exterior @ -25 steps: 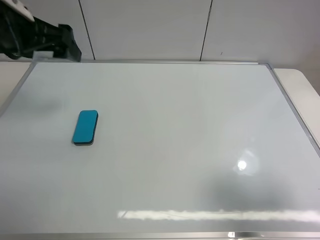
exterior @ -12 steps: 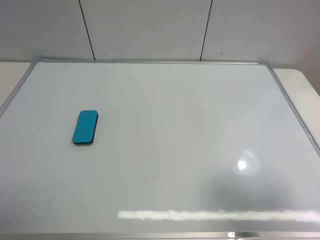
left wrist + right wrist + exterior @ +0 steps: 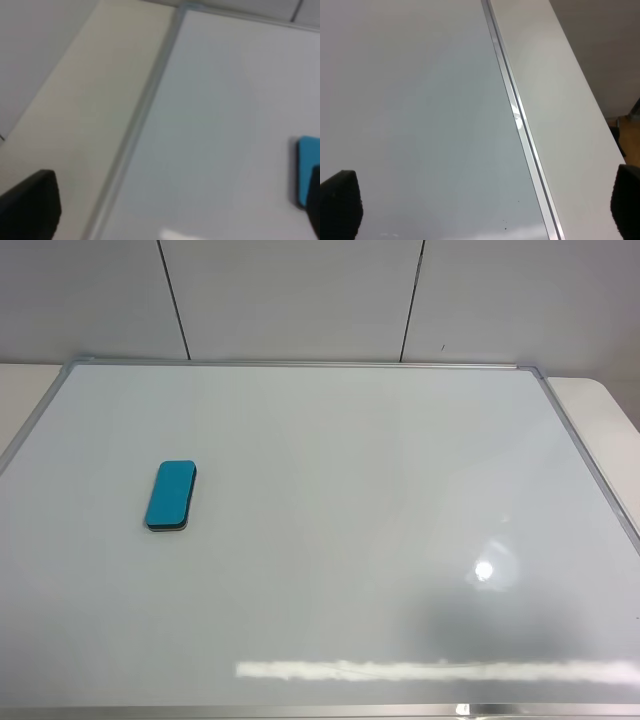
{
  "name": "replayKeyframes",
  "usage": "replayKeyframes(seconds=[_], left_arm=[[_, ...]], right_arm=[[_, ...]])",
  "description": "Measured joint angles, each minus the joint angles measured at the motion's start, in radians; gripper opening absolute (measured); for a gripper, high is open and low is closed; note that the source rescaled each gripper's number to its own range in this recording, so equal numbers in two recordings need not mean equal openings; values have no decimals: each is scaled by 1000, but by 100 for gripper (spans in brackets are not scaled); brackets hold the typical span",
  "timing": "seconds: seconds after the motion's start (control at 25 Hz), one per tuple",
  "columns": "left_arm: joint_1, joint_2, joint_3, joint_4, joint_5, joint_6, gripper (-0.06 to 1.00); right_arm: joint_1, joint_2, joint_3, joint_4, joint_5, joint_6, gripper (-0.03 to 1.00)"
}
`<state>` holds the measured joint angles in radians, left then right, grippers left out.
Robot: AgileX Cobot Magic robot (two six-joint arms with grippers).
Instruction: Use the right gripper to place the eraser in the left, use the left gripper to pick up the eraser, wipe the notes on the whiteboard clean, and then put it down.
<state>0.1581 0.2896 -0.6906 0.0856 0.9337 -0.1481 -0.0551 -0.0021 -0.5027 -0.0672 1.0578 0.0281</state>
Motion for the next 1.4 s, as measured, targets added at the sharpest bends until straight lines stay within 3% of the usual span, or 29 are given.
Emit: replayKeyframes(seconds=[0.24,0.48,1.24,1.4], left_arm=[[0,-154,79,-103,56,52,99],[0,-287,153,-106,90,60,99],[0,-297,185,-105,125,71,100],[-54,-297,185,-104,125,71,100]], right_arm=[[0,0,0,0,0,0,100],[0,0,0,0,0,0,100],[0,0,0,0,0,0,100],[0,0,0,0,0,0,100]])
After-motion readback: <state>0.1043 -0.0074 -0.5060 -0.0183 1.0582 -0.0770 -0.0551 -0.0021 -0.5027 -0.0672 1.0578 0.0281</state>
